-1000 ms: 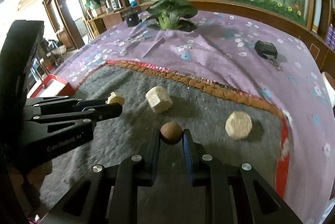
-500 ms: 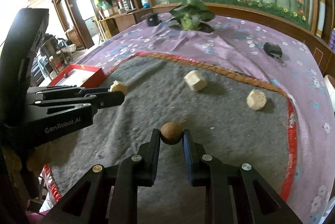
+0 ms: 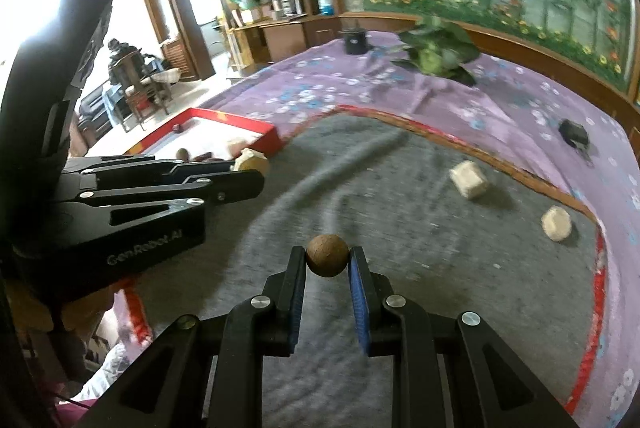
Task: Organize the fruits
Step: 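Carry the cube and kiwi into the white tray and open both tools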
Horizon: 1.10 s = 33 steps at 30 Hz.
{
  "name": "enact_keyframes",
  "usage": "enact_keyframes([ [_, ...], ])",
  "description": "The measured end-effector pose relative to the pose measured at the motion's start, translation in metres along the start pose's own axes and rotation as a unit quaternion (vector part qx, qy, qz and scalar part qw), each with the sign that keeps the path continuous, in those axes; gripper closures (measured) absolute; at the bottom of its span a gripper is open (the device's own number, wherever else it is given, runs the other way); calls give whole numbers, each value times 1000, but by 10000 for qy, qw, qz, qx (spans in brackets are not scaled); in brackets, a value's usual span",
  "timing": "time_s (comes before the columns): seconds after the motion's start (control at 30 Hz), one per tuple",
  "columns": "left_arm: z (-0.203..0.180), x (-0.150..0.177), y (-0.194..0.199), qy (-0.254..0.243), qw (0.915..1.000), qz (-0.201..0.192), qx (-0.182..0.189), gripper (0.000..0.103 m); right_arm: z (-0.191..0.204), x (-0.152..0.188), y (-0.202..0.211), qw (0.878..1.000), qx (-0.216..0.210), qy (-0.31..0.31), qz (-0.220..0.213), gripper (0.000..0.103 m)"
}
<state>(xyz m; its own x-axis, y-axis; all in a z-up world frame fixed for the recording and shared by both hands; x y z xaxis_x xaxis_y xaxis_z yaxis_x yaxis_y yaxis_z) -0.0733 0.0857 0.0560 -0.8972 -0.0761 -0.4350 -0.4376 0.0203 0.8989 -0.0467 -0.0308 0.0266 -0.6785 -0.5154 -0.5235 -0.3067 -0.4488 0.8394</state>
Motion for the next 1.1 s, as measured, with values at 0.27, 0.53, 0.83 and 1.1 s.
enact_keyframes([
  [0.27, 46, 11, 12, 408, 9990, -76, -180, 88, 42, -20, -9, 9990, -236, 390, 12, 82],
  [0.53, 105, 23, 22, 991, 9941, -137, -427, 88, 81, -42, -24, 9956, -551, 758, 89, 82],
  [0.83, 156, 36, 23, 1540, 9856, -127, -686, 88, 119, -56, -45, 9895, -889, 1098, 301, 82],
  [1.1, 173, 41, 13, 1735, 9823, -20, -699, 88, 153, -59, -64, 9815, -1081, 1484, 550, 83],
])
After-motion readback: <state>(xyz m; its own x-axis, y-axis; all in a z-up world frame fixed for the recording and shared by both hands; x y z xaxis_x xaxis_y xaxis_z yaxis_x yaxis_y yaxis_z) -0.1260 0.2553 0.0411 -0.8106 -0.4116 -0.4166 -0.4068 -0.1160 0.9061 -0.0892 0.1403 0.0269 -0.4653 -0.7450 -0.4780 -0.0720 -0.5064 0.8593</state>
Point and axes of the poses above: each gripper's, at about its wrist camera, not at the fingertips, and y roughly against the way its jaws point, z to its left, x to its underside, the point moved 1 cm from there along -y, roughly the way its jaws point, and after that the axes turned 14 degrees about z, right-handed, at the moved point
